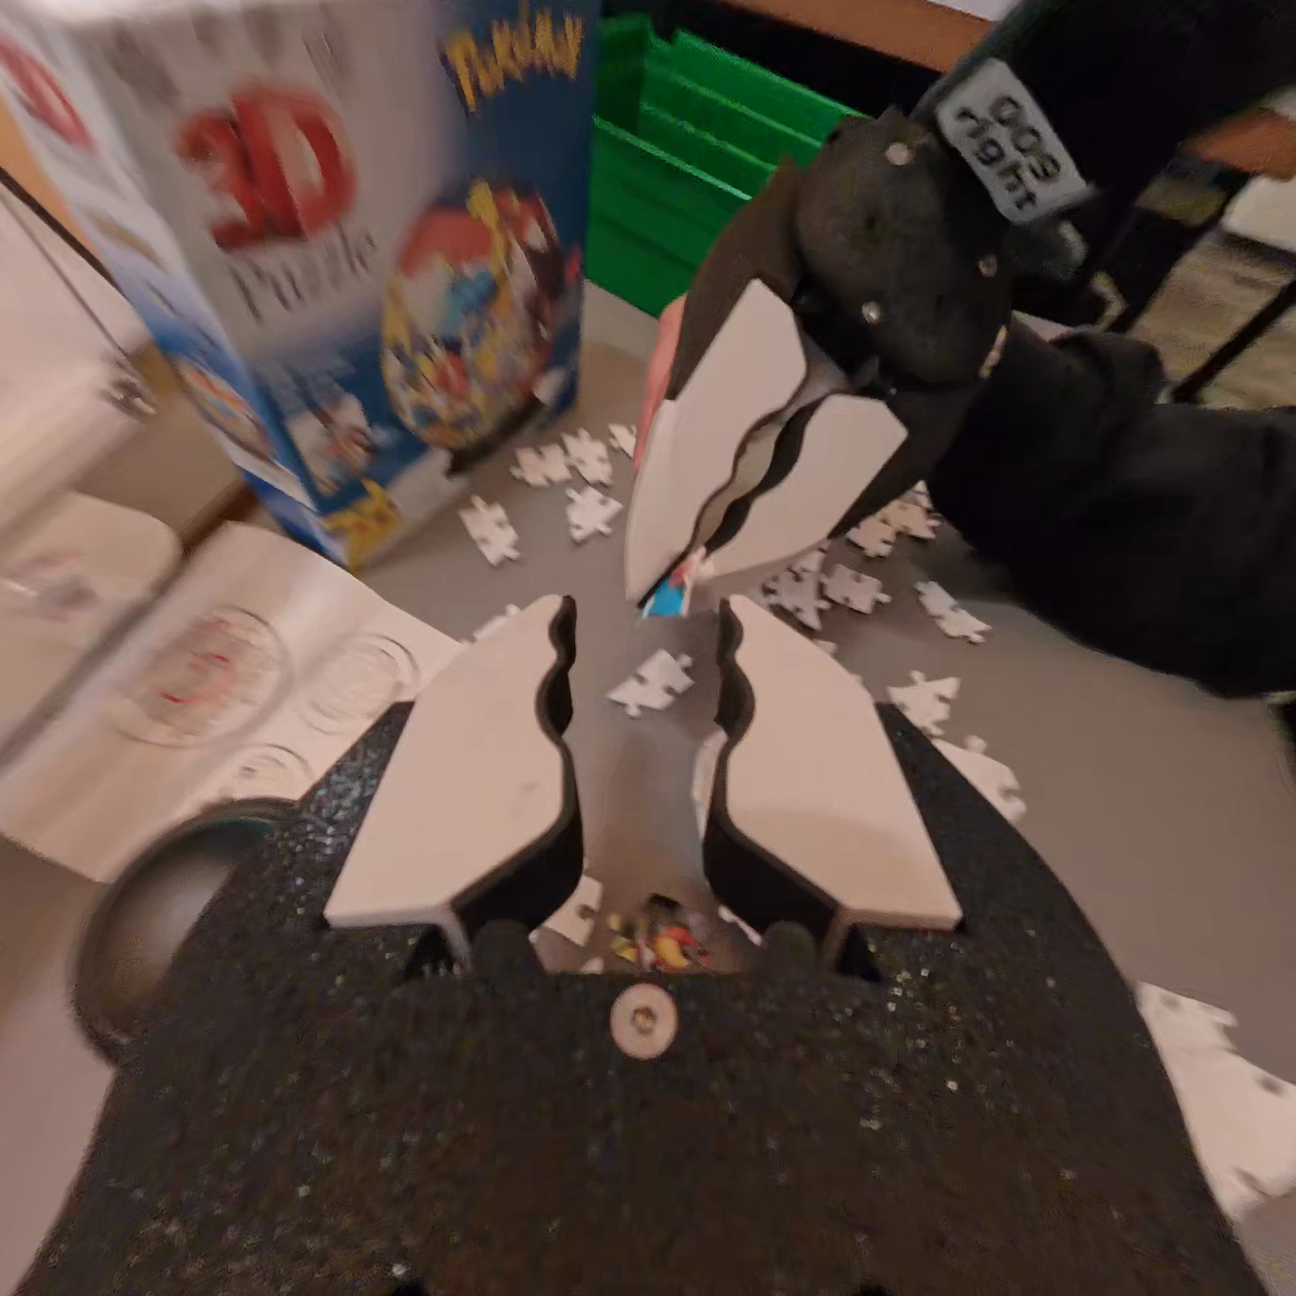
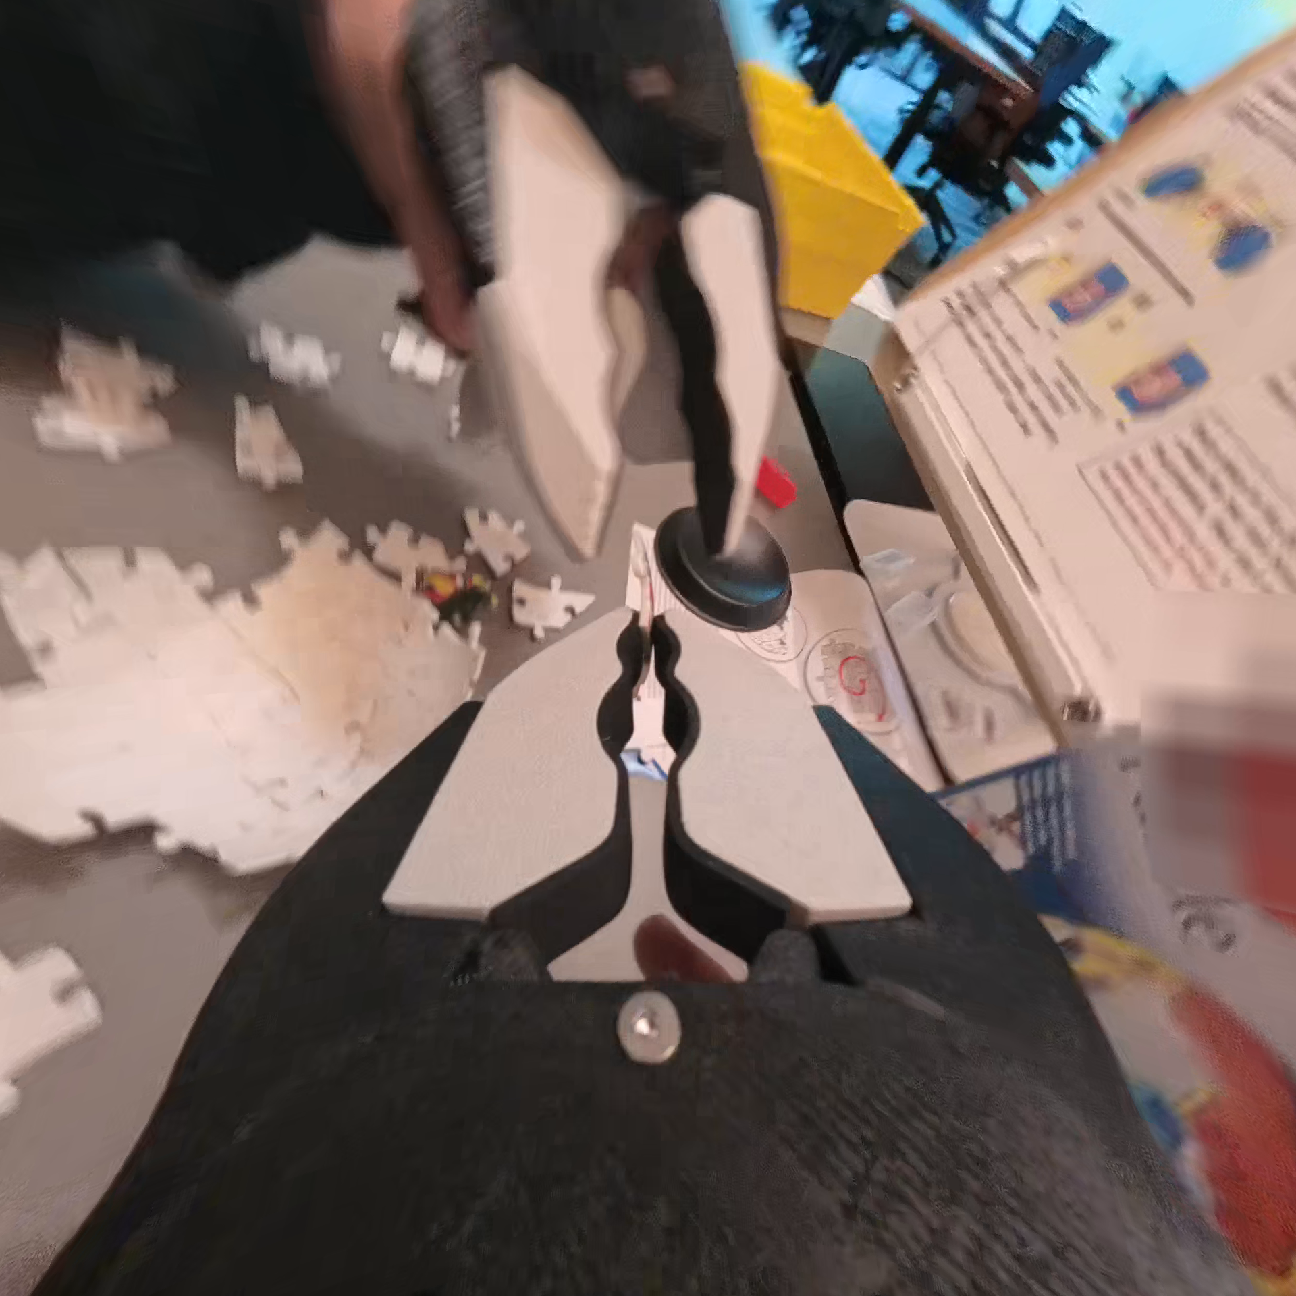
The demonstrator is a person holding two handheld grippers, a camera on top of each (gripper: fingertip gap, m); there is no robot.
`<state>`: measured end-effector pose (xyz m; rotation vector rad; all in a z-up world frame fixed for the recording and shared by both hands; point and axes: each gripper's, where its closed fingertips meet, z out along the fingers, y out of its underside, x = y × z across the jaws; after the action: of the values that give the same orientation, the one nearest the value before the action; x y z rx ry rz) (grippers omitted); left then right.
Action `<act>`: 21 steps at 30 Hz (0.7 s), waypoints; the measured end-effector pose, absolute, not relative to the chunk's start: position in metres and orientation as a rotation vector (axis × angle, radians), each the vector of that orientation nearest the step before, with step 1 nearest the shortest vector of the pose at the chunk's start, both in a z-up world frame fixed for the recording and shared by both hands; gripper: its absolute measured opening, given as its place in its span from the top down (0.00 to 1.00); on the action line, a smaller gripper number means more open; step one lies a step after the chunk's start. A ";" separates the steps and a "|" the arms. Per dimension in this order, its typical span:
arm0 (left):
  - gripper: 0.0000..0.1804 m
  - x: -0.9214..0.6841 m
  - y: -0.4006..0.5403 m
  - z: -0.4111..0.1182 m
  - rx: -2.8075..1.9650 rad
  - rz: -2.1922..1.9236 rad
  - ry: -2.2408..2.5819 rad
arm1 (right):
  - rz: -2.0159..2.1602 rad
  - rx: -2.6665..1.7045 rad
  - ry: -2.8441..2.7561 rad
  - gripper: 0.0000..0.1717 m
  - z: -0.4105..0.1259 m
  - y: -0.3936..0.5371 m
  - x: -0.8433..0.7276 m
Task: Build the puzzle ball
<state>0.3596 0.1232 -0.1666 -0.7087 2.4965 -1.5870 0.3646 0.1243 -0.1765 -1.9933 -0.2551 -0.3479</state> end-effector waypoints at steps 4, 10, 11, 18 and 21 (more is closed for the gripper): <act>0.79 0.355 0.123 -0.181 -0.461 -1.399 2.497 | -0.060 -1.778 0.112 0.99 -0.146 0.110 0.384; 0.81 0.319 0.107 -0.251 -0.363 -1.076 2.911 | -0.119 -1.753 0.139 0.99 -0.133 0.088 0.392; 0.83 0.318 0.106 -0.254 -0.413 -1.066 2.941 | -0.156 -1.772 0.128 0.99 -0.134 0.087 0.393; 0.90 0.318 0.121 -0.260 -0.640 -0.942 3.010 | -0.168 -1.824 0.063 0.99 -0.142 0.091 0.386; 0.95 0.309 0.133 -0.259 -0.629 -0.882 3.062 | -0.169 -1.818 0.080 0.99 -0.142 0.091 0.388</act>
<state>0.3093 0.1334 -0.2588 -0.6294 3.0620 -0.8820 0.3881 0.0906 -0.1420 -1.8184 0.0804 -0.1694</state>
